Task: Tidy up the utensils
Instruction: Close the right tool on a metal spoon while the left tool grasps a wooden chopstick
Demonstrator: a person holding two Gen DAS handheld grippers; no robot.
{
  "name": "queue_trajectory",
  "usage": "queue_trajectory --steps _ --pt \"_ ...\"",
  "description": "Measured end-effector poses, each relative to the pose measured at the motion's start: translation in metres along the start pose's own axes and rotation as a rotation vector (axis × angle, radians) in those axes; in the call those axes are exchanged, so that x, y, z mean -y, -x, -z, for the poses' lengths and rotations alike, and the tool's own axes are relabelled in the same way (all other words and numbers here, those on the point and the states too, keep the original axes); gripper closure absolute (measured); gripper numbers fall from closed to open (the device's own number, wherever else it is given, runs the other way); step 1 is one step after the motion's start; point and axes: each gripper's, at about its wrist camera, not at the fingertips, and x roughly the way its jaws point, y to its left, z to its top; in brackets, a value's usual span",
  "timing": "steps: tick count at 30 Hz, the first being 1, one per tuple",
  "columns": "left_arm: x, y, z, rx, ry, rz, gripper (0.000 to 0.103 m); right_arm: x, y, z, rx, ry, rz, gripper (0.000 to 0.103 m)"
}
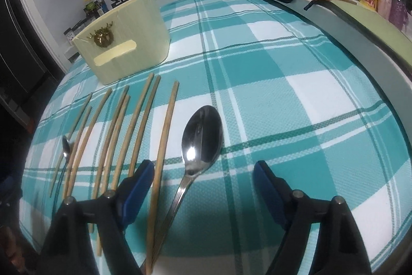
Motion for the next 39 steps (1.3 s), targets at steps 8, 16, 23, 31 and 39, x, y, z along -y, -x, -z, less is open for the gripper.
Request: queue_trajectory --steps 8,16,23,31,39 --pt "-0.012 -0.015 -0.011 -0.017 -0.013 -0.033 0.0 -0.038 -0.026 -0.004 0.005 0.143 0.14 0.046" --pt "-0.017 -0.046 -0.059 -0.066 -0.085 0.046 0.0 -0.04 -0.032 -0.017 0.034 0.271 0.141 0.061" --pt "0.001 -0.121 -0.102 -0.164 -0.115 0.12 0.007 -0.036 -0.038 -0.026 0.033 0.351 0.1 0.061" --pt "0.02 -0.172 -0.114 -0.233 -0.166 0.096 0.031 -0.026 -0.038 -0.029 0.015 0.345 0.045 0.061" --pt "0.042 -0.172 -0.123 -0.225 -0.229 0.154 0.098 -0.023 -0.052 -0.051 0.015 0.334 -0.023 0.062"
